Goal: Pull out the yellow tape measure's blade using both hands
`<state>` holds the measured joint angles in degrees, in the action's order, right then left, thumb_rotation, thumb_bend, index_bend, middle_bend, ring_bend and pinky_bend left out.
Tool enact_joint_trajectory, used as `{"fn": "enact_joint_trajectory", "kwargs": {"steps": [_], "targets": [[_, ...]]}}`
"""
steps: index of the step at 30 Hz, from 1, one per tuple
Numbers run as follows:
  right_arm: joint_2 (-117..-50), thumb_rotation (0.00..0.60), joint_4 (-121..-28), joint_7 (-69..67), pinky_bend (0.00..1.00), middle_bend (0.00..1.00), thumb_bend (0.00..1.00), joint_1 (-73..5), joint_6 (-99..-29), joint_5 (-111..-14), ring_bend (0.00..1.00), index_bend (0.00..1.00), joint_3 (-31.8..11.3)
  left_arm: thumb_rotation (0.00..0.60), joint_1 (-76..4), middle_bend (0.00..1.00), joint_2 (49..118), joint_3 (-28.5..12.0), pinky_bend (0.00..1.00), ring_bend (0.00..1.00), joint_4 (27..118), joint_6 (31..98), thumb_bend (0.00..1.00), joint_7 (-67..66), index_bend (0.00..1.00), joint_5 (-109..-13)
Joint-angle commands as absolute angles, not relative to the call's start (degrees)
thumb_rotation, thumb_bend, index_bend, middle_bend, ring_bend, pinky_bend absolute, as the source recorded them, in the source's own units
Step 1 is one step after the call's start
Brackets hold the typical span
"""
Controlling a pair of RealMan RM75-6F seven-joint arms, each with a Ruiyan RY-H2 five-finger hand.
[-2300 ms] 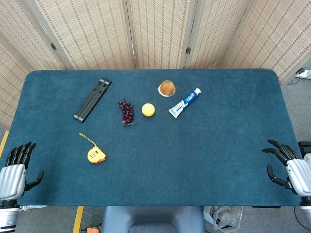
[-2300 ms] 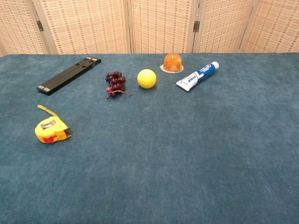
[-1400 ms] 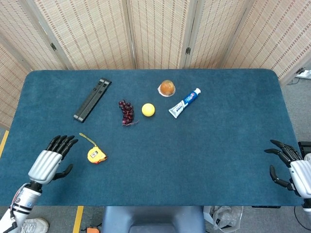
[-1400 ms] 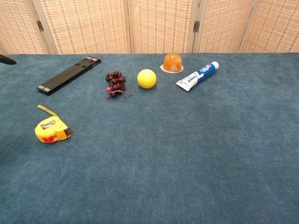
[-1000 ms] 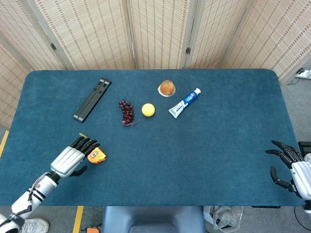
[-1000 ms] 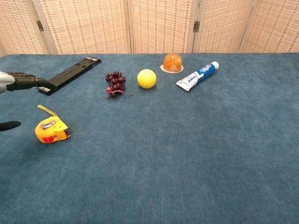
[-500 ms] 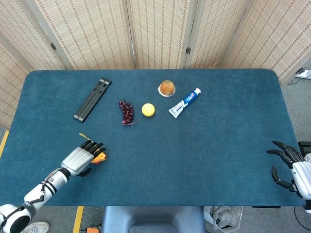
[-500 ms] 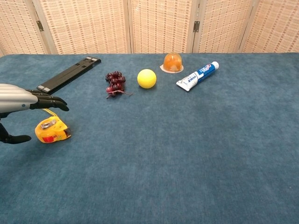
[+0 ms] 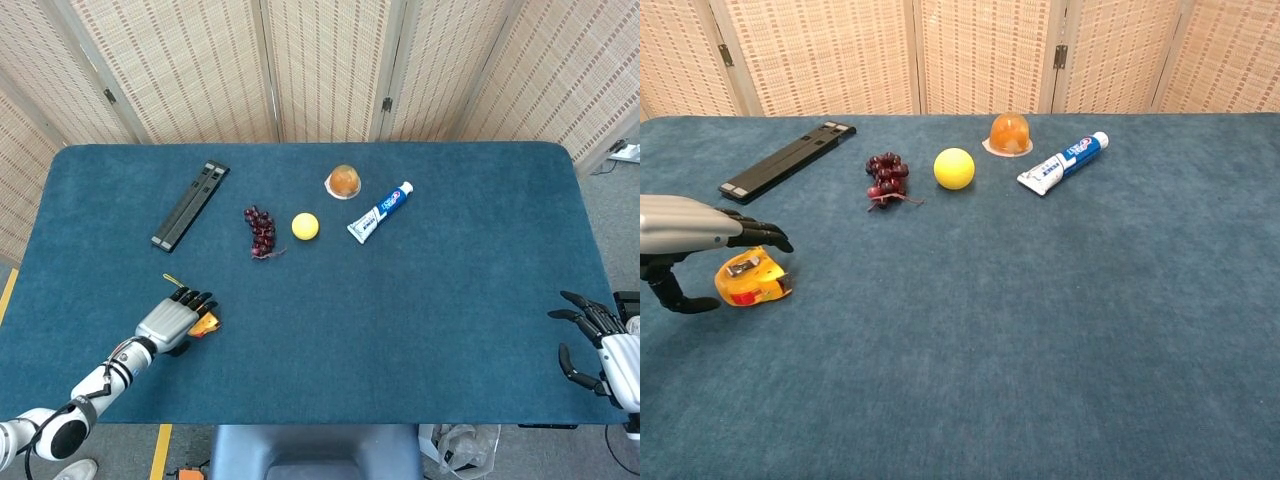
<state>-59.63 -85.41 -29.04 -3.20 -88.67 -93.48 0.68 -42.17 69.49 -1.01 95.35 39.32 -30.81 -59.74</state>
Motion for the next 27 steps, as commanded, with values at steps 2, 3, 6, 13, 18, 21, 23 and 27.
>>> {"fn": "enact_joint_trajectory", "kwargs": {"steps": [2, 3, 6, 13, 18, 21, 23, 27], "targets": [[-59.7, 0.600, -85.5, -28.8, 0.12, 0.14, 0.61, -3.4, -88.4, -93.6, 0.14, 0.27, 0.7, 0.600, -43.3, 0.08, 70.3, 0.3, 0.01, 0.03, 94.7, 40.8, 0.43, -33.1, 0.06, -55.3], [-59.7, 0.600, -85.5, -28.8, 0.12, 0.14, 0.61, -3.5, -88.4, -93.7, 0.14, 0.27, 0.7, 0.600, -43.4, 0.09, 70.3, 0.6, 0.01, 0.03, 94.7, 41.1, 0.43, -33.5, 0.07, -54.8], [-59.8, 0.600, -85.6, -28.6, 0.12, 0.14, 0.61, -3.5, -88.3, -93.7, 0.14, 0.27, 0.6, 0.600, -43.4, 0.10, 70.0, 1.6, 0.01, 0.04, 95.1, 42.2, 0.43, -34.1, 0.08, -53.5], [-59.9, 0.600, -85.7, -28.4, 0.12, 0.14, 0.61, -3.8, -88.0, -93.8, 0.14, 0.27, 0.6, 0.600, -43.0, 0.13, 69.6, 2.7, 0.01, 0.06, 95.8, 44.5, 0.43, -34.1, 0.10, -52.4], [-60.0, 0.600, -85.6, -28.5, 0.12, 0.14, 0.61, -3.9, -87.9, -93.8, 0.14, 0.27, 0.6, 0.600, -42.3, 0.13, 70.0, 3.1, 0.01, 0.07, 96.2, 46.1, 0.43, -32.8, 0.12, -53.0], [-60.0, 0.600, -85.6, -28.5, 0.12, 0.14, 0.61, -3.8, -88.1, -93.9, 0.14, 0.27, 0.6, 0.600, -42.1, 0.13, 71.0, 2.8, 0.02, 0.08, 95.7, 47.2, 0.43, -32.0, 0.12, -54.0], [-60.0, 0.600, -85.6, -28.7, 0.12, 0.14, 0.61, -3.7, -88.2, -93.8, 0.14, 0.27, 0.7, 0.600, -42.0, 0.13, 71.7, 2.8, 0.02, 0.08, 95.3, 47.7, 0.43, -31.8, 0.12, -54.5], [-59.9, 0.600, -85.5, -28.8, 0.12, 0.14, 0.61, -3.4, -88.6, -93.7, 0.14, 0.27, 0.7, 0.600, -42.1, 0.13, 73.1, 2.8, 0.02, 0.08, 94.3, 48.2, 0.43, -31.8, 0.12, -55.3]]}}
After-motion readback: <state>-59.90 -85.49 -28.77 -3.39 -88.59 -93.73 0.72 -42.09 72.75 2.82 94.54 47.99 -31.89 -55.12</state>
